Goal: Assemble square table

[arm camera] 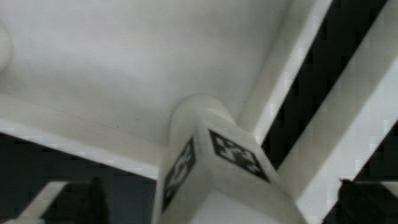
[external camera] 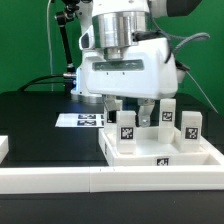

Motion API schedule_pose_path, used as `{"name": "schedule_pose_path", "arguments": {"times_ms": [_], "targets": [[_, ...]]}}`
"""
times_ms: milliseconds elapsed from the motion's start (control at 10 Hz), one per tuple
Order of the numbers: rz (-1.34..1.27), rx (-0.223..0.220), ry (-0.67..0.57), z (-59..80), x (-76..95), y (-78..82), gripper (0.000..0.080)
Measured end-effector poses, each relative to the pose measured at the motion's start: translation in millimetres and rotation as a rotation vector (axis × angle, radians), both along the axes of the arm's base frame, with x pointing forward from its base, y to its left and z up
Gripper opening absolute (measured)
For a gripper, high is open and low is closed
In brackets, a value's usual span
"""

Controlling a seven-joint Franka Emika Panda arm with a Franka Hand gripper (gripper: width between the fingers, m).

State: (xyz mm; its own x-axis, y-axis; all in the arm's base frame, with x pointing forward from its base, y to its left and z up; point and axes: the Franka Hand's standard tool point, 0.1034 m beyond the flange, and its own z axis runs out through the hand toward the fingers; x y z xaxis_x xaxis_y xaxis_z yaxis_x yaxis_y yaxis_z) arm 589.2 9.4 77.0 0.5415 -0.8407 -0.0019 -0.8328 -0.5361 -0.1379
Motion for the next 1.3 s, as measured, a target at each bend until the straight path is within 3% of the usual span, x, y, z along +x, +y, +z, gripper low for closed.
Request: {"name": "schedule_pose_path", "arguments": {"times_ms": [1300], "targets": [[0.969,-0.129,-0.052,0.1,0.0,-4.0,0.0649]]}}
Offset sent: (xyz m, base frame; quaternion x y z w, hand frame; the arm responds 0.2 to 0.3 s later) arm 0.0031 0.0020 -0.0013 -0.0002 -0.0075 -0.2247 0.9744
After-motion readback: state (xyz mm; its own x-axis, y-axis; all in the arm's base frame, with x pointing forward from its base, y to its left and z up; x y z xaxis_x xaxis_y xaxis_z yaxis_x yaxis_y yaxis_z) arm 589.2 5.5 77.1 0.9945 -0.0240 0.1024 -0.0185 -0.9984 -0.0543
